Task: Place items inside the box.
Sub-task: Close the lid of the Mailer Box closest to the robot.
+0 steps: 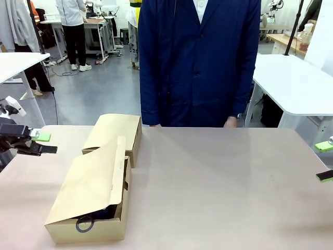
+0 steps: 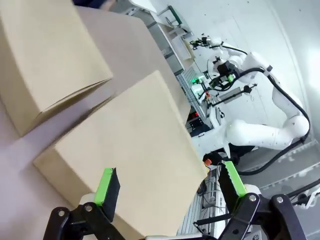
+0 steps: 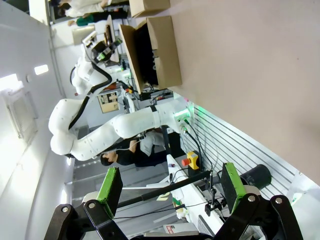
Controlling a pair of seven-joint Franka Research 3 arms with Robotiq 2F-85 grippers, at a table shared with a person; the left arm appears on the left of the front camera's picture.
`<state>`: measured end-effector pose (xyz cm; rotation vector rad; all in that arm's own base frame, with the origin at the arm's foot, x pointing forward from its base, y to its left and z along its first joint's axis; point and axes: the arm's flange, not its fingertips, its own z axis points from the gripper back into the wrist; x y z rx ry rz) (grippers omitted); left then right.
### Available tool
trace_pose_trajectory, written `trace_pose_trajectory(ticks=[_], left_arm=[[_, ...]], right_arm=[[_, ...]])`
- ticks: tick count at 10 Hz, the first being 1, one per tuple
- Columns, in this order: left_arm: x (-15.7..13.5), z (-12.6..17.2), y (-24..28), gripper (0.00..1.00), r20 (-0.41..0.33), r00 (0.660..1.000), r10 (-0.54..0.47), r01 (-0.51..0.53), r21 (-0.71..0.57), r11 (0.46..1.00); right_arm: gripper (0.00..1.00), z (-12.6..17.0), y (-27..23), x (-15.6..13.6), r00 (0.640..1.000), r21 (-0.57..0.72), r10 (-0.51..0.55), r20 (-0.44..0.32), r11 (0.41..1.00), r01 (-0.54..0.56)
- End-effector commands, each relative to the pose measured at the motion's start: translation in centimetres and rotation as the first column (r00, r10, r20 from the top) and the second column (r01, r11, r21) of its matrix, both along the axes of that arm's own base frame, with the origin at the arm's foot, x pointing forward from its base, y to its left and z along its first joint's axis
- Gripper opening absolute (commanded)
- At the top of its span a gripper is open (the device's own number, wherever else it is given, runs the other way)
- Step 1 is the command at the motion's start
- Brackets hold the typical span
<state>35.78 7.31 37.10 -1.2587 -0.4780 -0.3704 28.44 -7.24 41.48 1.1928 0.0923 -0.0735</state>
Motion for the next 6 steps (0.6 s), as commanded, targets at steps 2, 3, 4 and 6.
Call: trace_pose_trajectory(ticks=[2,3,4,6], left_arm=[[-0.96,-0.09,0.12,1.00,0.022,1.000,-0.013,0.013,-0.007,1.000],[-0.96,-0.09,0.12,1.00,0.022,1.000,-0.013,0.013,-0.007,1.000],[-0.96,-0.09,0.12,1.00,0.022,1.000,-0.013,0.013,-0.007,1.000],[-0.96,-0.09,0.12,1.00,0.022,1.000,-0.013,0.013,-0.007,1.000]], right_arm=[[1.00,0.38,0.14,0.04,1.000,0.022,-0.013,-0.009,1.000,0.013],[1.00,0.38,0.14,0.04,1.000,0.022,-0.013,-0.009,1.000,0.013],[1.00,0.38,0.14,0.04,1.000,0.022,-0.013,-0.009,1.000,0.013],[1.00,0.38,0.14,0.04,1.000,0.022,-0.013,-0.009,1.000,0.013]])
